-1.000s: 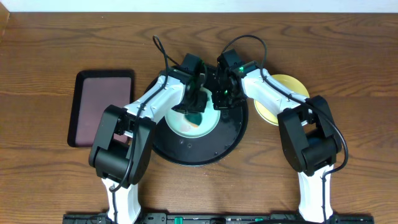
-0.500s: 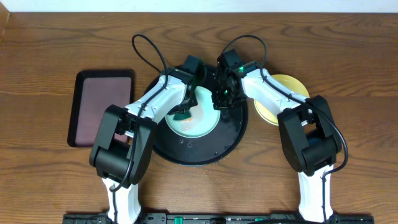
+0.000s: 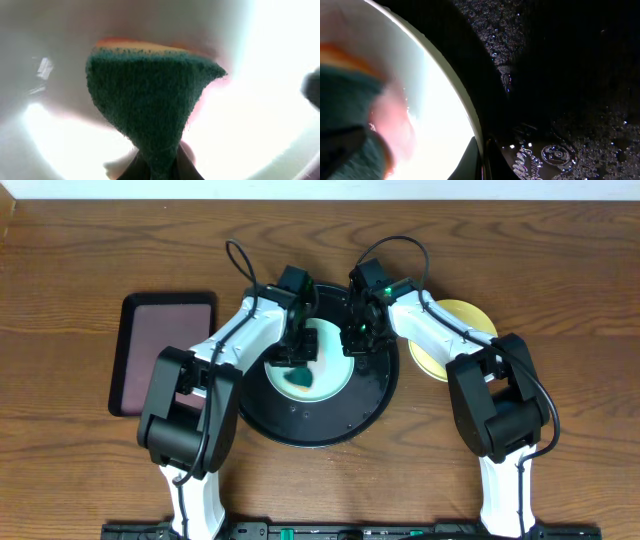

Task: Clean dirty plates on tray and stack at the side
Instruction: 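Scrub the held pale green plate with the sponge in the left gripper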

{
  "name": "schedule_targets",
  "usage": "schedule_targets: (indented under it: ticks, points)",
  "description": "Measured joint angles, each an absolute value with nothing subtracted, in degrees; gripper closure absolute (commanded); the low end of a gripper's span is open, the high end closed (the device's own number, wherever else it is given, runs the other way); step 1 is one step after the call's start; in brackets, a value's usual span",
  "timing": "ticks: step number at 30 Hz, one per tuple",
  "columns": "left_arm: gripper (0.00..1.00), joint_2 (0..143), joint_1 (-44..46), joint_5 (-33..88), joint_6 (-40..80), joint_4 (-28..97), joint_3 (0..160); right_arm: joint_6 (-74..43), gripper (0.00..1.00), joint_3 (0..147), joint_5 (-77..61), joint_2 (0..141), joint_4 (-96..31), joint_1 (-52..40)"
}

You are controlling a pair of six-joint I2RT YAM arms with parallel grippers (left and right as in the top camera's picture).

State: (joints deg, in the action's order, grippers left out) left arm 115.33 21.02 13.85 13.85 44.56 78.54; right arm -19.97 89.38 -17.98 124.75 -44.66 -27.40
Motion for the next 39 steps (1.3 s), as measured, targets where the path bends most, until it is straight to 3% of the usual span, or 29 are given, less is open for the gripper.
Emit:
schedule_targets:
  ticks: [9,16,21,26,33,39]
  points:
    - [0.93,115.55,22.44,17.28,10.2,37.65,78.15,-19.99,0.99,89.38,-17.98,124.75,-44.66,-27.4]
    - [0.92,115.44,24.01,-5.87,33.04,46.54,78.96,-19.99,0.99,89.38,-18.06,124.75,-44.62,-27.44]
    - [0.93,115.44,23.59,-9.78,39.59,49.25,78.89,-19.99,0.99,89.38,-18.02,124.75,-44.6,-27.46]
    - [0.93,115.44,22.72,-3.01,32.12,48.38,78.89,-19.99,0.99,89.38,-18.02,124.75,-44.6,-27.46]
    - [0.92,115.39,21.23,16.62,13.19,45.98,78.61,-19.99,0.99,89.38,-18.02,124.75,-44.62,-27.46]
    - [0.93,115.68,22.22,22.41,8.05,38.98,78.02,-19.99,0.99,89.38,-18.02,124.75,-44.62,-27.46]
